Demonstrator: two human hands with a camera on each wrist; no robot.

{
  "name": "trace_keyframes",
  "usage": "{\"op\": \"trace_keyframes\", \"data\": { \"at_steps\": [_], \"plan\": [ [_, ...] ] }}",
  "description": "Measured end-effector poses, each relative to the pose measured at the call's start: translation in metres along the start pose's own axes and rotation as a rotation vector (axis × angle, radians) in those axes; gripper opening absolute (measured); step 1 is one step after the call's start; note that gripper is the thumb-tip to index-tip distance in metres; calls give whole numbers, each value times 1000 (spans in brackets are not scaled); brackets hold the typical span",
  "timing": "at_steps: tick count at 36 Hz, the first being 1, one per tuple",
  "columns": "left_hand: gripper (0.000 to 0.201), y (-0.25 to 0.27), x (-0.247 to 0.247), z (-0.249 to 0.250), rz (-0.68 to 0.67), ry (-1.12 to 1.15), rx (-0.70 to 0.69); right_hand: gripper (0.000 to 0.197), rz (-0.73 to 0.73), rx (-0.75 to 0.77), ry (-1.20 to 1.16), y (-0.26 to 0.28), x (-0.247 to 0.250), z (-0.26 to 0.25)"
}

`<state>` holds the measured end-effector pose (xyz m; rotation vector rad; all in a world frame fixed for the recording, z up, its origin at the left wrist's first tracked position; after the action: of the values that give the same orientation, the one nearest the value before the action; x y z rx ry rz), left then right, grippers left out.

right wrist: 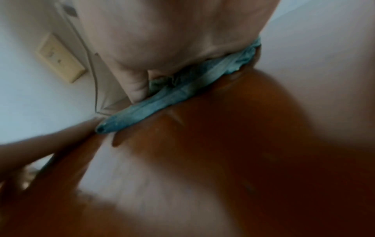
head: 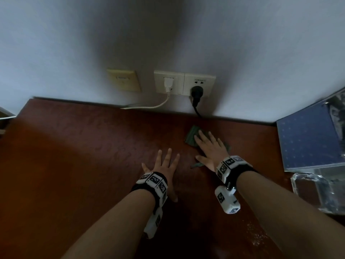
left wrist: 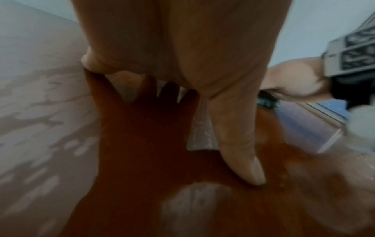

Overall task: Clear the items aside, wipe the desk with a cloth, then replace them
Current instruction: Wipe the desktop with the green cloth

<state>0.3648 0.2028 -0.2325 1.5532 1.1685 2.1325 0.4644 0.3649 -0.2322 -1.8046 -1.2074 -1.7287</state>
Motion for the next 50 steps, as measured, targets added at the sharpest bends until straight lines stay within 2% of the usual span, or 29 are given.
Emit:
{"op": "trace_keyframes", "data": {
  "at_steps": [14,26,29,36,40,42,44,46,48,50],
  "plan": [
    [140,9,0,1,89,16,8,64,-17,136,-20,77,-29,-37],
    [109,35,-16,-12,228,113,44,62,-20,189,-75,133,-40,-75],
    [116,44,-25,-8,184,96,34,62,-13,196,-125,143,-40,-80],
    [146,67,-61,-1,28,-20,83,62,-17,242,-183,174,-47,-97],
    [144,76,-64,0,34,-13,66,71,-68,264,-188,186,-42,-108],
    [144,78,-64,-2,42,-9,48,76,-154,267,-216,187,-37,-109],
    [144,80,-65,-3,40,-4,41,70,-246,223,-278,180,-35,-108],
    [147,82,-64,-4,25,-19,28,55,-340,66,-552,173,-34,-105],
    [146,83,-64,-4,12,-26,29,37,-194,-94,-835,163,-18,-98],
    [143,83,-63,-5,4,-25,45,27,-8,-173,-931,152,-5,-77]
  ]
}}
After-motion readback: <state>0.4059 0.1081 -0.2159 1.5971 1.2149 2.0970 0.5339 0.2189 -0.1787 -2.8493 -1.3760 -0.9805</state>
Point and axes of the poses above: each hand's wrist, its own y-axis away from the middle knuckle, its own x-axis out of the back of the hand, z = x × y, the point moved 7 cm from there along -y, towards the middle knuckle, and after that the axes turned 9 degrees about z, right-handed, at the moved point
